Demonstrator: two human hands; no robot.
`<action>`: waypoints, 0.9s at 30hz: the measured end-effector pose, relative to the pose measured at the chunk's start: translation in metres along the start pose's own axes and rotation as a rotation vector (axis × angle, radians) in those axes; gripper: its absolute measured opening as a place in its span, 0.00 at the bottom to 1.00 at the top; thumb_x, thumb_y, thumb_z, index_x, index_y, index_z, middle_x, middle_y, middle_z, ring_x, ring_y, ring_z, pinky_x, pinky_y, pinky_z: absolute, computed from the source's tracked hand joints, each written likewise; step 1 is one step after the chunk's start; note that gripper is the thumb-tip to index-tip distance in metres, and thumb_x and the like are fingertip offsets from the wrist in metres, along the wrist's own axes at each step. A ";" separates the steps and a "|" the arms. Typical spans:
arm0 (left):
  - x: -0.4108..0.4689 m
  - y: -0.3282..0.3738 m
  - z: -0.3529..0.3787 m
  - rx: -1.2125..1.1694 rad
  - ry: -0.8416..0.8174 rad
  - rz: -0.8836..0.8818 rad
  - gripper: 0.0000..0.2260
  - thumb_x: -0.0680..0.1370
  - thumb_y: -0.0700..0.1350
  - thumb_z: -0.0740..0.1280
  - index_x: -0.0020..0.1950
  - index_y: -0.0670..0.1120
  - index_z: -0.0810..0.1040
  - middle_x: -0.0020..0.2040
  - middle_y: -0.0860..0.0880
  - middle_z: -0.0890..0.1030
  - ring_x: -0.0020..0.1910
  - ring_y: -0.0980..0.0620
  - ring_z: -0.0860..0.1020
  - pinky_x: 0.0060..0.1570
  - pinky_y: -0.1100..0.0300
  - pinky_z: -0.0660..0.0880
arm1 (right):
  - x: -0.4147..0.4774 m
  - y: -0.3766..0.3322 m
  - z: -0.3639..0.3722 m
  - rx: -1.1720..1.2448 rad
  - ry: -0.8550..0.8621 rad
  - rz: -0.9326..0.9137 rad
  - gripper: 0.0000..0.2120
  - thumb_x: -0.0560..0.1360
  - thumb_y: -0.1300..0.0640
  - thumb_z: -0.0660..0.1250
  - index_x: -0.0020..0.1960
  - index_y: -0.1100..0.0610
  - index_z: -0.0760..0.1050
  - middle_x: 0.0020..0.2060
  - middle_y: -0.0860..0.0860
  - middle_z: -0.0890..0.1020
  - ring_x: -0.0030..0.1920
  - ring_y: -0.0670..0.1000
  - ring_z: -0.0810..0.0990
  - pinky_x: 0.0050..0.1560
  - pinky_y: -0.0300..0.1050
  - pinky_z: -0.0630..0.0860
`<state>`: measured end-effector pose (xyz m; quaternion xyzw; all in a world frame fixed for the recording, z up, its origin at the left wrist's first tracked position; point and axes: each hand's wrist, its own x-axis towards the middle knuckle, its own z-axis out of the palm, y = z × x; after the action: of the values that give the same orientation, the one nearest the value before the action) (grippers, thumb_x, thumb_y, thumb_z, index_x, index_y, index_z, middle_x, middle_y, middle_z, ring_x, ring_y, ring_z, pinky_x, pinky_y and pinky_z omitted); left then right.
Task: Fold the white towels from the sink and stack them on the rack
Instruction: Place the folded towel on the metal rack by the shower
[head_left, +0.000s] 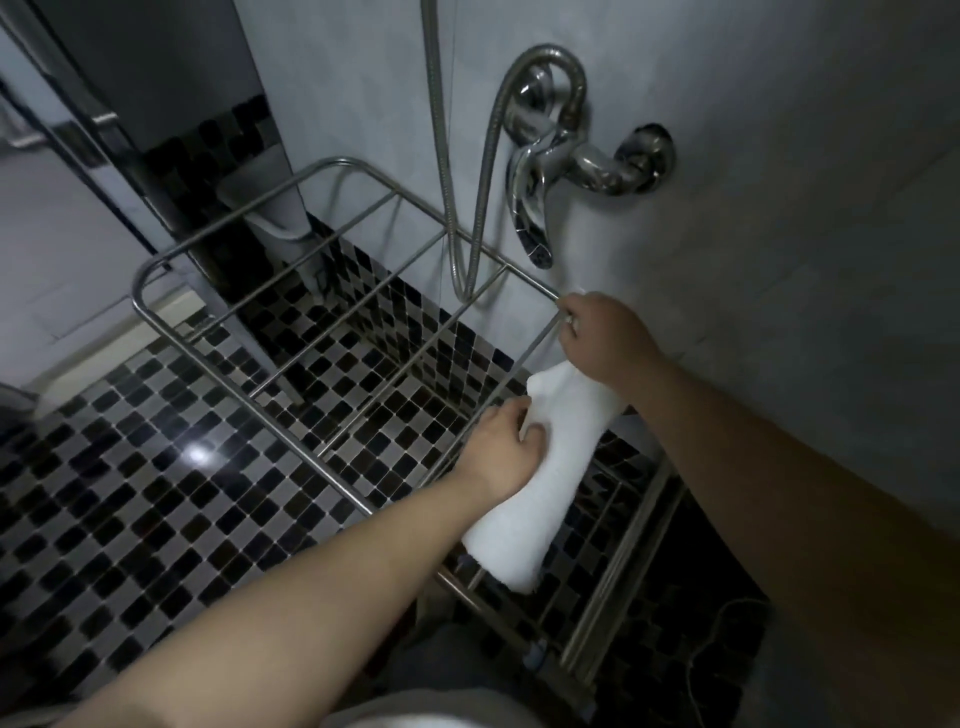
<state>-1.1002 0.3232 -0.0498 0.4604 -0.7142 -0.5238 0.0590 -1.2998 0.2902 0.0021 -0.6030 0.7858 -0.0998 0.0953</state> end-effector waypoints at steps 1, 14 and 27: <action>-0.002 0.002 -0.006 0.010 0.008 0.031 0.22 0.82 0.50 0.60 0.76 0.49 0.67 0.68 0.45 0.72 0.67 0.47 0.72 0.65 0.60 0.67 | -0.002 -0.004 -0.001 0.014 -0.003 -0.001 0.19 0.77 0.60 0.62 0.67 0.60 0.76 0.57 0.62 0.80 0.57 0.63 0.78 0.57 0.54 0.77; -0.057 -0.065 -0.182 0.253 0.335 0.167 0.30 0.80 0.56 0.64 0.79 0.52 0.58 0.75 0.46 0.65 0.69 0.47 0.71 0.68 0.58 0.68 | -0.003 -0.172 0.023 0.064 -0.030 -0.130 0.22 0.80 0.53 0.61 0.73 0.55 0.69 0.70 0.55 0.70 0.68 0.57 0.70 0.67 0.55 0.71; -0.214 -0.239 -0.434 0.497 0.865 -0.026 0.37 0.78 0.63 0.64 0.81 0.54 0.52 0.82 0.43 0.48 0.80 0.41 0.45 0.77 0.39 0.47 | 0.021 -0.469 0.068 0.068 0.075 -0.498 0.27 0.79 0.50 0.66 0.75 0.55 0.67 0.75 0.61 0.66 0.72 0.62 0.68 0.69 0.60 0.70</action>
<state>-0.5899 0.1696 0.0371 0.6444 -0.7219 -0.0995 0.2318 -0.8507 0.1488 0.0633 -0.7703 0.6121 -0.1688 0.0588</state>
